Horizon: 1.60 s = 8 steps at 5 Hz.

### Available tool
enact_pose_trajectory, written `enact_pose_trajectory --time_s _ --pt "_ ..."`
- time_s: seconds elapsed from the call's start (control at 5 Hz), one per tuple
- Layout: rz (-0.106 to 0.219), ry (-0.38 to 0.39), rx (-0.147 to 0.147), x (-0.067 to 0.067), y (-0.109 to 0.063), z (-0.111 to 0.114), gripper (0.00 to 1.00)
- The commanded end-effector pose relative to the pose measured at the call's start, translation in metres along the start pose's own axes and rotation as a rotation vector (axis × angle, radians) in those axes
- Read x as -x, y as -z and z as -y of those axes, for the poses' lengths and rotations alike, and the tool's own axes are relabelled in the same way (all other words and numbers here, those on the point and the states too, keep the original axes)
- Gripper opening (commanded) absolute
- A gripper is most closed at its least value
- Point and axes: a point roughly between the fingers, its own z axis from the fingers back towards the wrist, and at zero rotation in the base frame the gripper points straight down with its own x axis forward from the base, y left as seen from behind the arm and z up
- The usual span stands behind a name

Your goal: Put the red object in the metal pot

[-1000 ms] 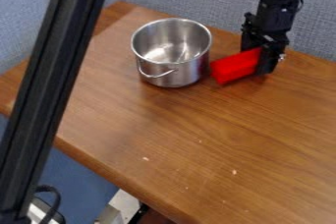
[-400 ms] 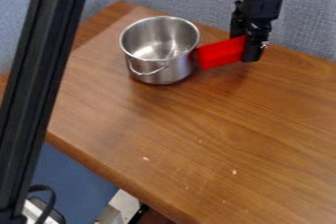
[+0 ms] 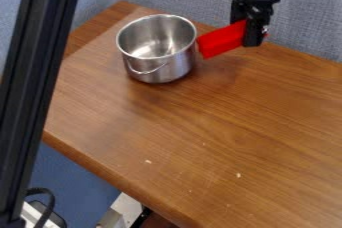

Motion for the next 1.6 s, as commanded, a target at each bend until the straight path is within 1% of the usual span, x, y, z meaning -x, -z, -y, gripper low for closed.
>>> enact_pose_trajectory --time_s 0.0,0.2,0.4,0.6,0.8,1.2,1.4 --pt "0.096 -0.020 -0.094 -0.004 -0.054 -0.020 0.00" --pt "0.122 -0.019 -0.116 0.003 -0.068 -0.026 0.00" --pt "0.121 -0.071 -0.139 0.008 -0.081 -0.021 0.00" --pt "0.123 -0.098 -0.140 0.006 -0.092 -0.010 0.00" --pt "0.121 -0.157 -0.136 0.013 -0.094 -0.015 0.00" --pt "0.093 -0.217 -0.091 0.030 -0.089 -0.025 0.00" --pt "0.076 -0.248 -0.051 0.025 -0.077 -0.017 0.00"
